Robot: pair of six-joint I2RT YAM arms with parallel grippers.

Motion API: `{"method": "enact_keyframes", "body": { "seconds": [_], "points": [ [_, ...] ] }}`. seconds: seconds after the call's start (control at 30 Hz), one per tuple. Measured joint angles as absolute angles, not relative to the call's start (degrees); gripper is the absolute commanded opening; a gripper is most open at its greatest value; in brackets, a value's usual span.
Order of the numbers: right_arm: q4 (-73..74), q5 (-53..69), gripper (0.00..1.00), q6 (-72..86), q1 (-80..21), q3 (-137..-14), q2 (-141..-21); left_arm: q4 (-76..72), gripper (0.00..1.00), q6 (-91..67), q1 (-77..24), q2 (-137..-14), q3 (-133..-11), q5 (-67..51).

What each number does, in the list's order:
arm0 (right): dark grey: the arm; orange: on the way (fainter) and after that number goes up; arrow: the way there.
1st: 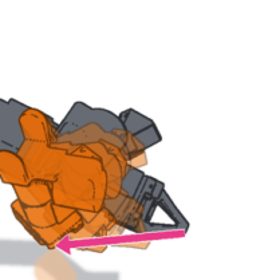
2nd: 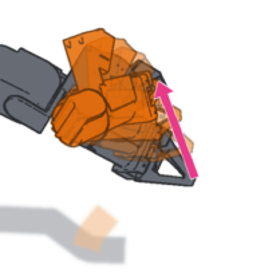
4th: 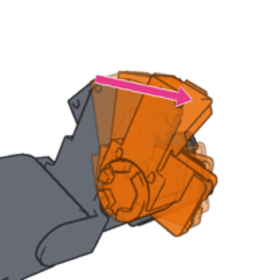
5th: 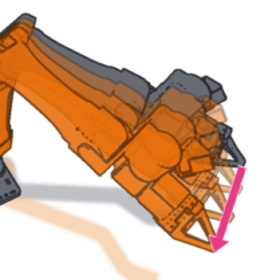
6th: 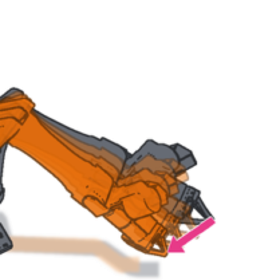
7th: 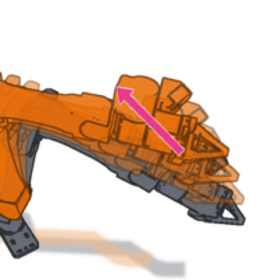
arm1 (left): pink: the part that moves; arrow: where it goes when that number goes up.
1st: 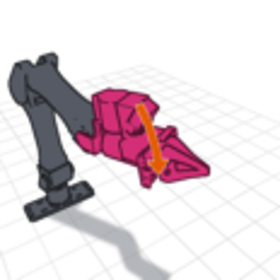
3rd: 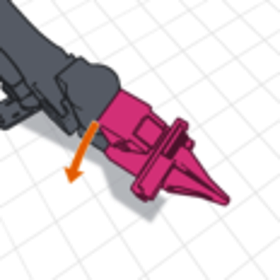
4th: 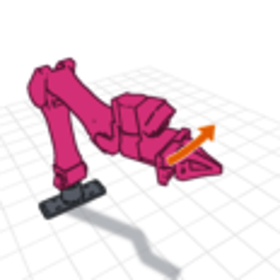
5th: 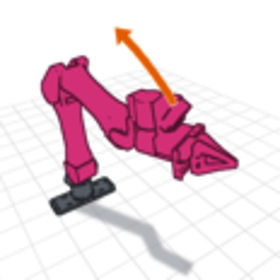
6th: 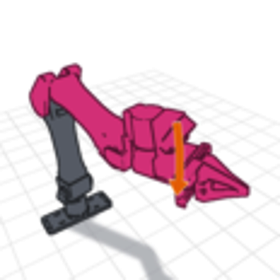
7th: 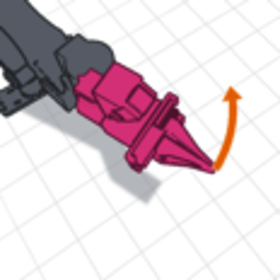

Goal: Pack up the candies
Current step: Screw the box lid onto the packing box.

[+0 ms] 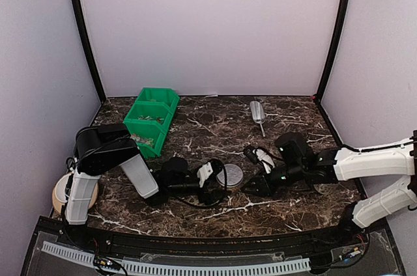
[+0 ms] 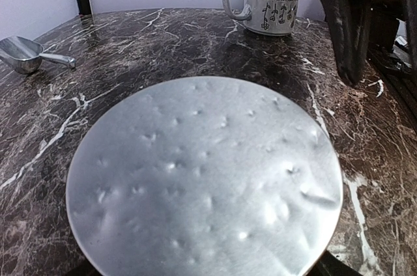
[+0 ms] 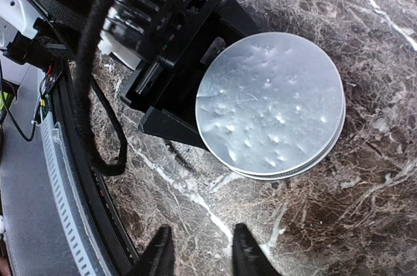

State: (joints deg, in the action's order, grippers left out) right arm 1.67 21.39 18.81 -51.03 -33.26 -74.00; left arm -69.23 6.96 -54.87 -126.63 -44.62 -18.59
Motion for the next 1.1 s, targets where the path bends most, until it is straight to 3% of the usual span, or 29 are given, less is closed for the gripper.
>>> {"method": "enact_keyframes", "body": {
  "seconds": [0.1, 0.2, 0.4, 0.7, 1.1],
  "points": [
    [4.86, 19.18, 0.63, 15.90, -51.03, -34.98, -71.55, -69.17, 0.45, 7.05, -54.81, -126.63, -44.66, -18.90],
    [5.87, 15.92, 0.70, 12.21, -51.03, -36.67, -69.63, -69.10, 0.46, 7.29, -54.61, -126.63, -44.66, -19.51],
    [4.73, 11.27, 0.79, 3.68, -51.03, -37.50, -69.82, -68.53, 0.46, 7.94, -54.37, -126.63, -44.91, -21.08],
    [1.72, 13.54, 0.90, -12.93, -51.40, -37.41, -71.44, -66.50, 0.47, 10.37, -53.80, -126.56, -45.43, -26.41],
    [0.56, 19.57, 0.92, -25.56, -50.52, -38.30, -80.36, -64.75, 0.48, 12.08, -53.52, -126.50, -46.15, -29.63]
  ]
}}
